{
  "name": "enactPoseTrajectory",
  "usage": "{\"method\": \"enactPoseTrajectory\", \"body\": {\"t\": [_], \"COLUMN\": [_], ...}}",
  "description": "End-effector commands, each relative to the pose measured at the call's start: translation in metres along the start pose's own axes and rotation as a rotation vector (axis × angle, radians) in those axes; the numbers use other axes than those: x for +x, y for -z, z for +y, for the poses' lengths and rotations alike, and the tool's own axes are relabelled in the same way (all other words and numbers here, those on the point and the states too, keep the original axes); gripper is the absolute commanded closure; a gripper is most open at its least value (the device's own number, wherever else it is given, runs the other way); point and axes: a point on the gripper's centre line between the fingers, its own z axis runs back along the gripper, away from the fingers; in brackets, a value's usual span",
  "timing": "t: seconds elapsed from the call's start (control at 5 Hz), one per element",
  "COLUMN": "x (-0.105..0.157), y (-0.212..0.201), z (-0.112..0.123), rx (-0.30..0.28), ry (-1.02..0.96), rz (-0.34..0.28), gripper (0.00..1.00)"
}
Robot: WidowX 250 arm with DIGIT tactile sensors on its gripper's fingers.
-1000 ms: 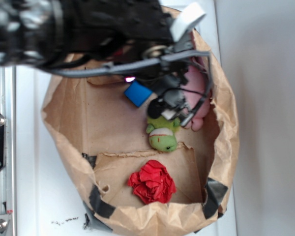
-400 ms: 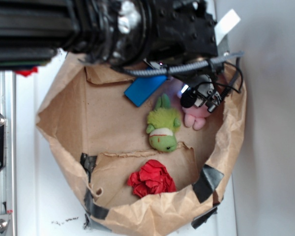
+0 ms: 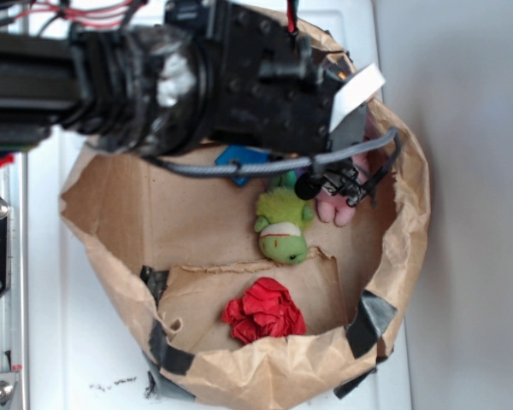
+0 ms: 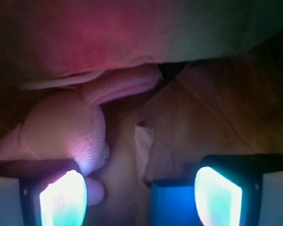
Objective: Grab the blue block.
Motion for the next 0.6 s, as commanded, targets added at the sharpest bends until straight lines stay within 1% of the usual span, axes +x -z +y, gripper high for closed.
{"method": "enactPoseTrajectory", "body": {"t": [0.0,0.2,0.4], "x": [-0.003,-0.001,-0.008], "y": [-0.047,-0.057,-0.079], "z": [0.018,0.024,0.033], "rx": [-0.085,-0.105,-0.193], "ry": [0.028,0.030,0.033], "rz": [0.079,0.121,0.166], "gripper": [0.00,0.00,0.00]}}
